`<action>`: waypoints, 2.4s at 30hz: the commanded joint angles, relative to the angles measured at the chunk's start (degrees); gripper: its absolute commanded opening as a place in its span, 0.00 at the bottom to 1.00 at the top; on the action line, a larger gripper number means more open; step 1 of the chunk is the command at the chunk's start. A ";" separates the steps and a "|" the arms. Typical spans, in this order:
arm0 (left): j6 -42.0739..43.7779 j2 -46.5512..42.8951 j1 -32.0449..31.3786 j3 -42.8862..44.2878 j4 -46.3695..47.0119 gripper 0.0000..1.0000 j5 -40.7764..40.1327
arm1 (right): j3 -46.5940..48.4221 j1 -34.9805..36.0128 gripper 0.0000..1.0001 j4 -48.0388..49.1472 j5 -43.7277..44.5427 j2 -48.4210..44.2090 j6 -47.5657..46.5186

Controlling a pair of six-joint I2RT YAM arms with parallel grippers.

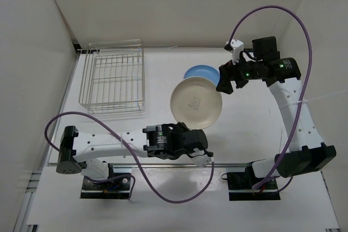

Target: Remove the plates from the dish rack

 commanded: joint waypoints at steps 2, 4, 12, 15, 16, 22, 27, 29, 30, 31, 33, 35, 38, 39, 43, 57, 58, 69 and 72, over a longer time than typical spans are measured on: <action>0.12 2.38 -0.57 5.96 1.52 0.11 -1.13 | 2.23 0.63 0.85 1.75 -2.39 0.01 0.17; -0.40 3.61 -0.57 7.20 1.51 0.11 0.00 | 0.83 0.63 0.85 1.75 -2.39 0.01 0.17; -0.93 6.08 -1.09 12.47 0.99 0.11 0.01 | -5.33 1.78 0.61 6.23 0.60 -1.57 0.17; -1.46 6.08 -1.09 12.48 0.99 0.11 0.01 | -5.33 1.78 0.20 6.23 1.30 -1.05 0.70; -1.46 6.08 -1.09 12.48 1.77 0.11 0.01 | -5.33 1.78 0.14 6.23 1.30 -1.04 1.22; -1.46 6.08 -0.05 12.48 3.70 0.11 -1.04 | -5.33 1.78 0.00 6.23 2.09 -1.04 1.23; -1.46 6.08 3.12 12.48 6.52 0.43 -2.09 | -5.33 1.78 0.00 6.93 3.23 -1.04 2.28; -1.98 6.08 4.70 12.48 6.52 0.80 -2.10 | -5.33 1.78 0.00 7.54 3.84 -1.04 2.28; -1.99 6.08 5.23 12.48 7.13 0.86 -2.10 | -5.33 1.78 0.00 8.42 5.50 -1.04 3.07; -2.59 5.56 5.76 12.48 7.14 0.88 -2.10 | -5.33 1.78 0.00 8.43 6.39 -0.52 3.07; -3.73 4.94 7.94 14.66 7.14 1.00 -2.10 | -4.19 1.78 0.00 10.09 8.76 1.24 4.83; -5.49 4.33 11.10 17.47 7.14 1.00 -2.10 | -3.05 1.17 0.00 11.84 12.70 4.12 7.36; -7.95 3.63 16.73 25.99 6.52 1.00 -2.10 | -3.04 -0.25 0.00 17.55 13.52 8.70 11.66; -9.79 2.84 21.88 28.27 6.52 1.00 -2.10 | -2.26 -1.03 0.00 18.96 13.52 10.02 12.82; -16.19 -0.41 39.96 36.89 3.98 1.00 2.72 | 0.20 -2.88 0.00 26.42 15.88 19.14 18.80; -39.15 -20.90 72.72 7.82 2.84 1.00 33.56 | 19.02 -7.01 0.00 28.82 14.31 41.93 22.32; -40.47 -20.90 73.78 7.82 2.83 1.00 36.54 | 19.02 -7.01 0.00 28.82 14.31 41.94 21.80; -50.76 -15.98 82.13 3.53 5.89 1.00 53.88 | 17.96 -7.01 0.00 28.82 12.64 44.84 21.27; -51.37 -18.08 83.28 1.06 8.27 1.00 55.73 | 17.96 -7.01 0.00 28.29 12.11 45.36 21.27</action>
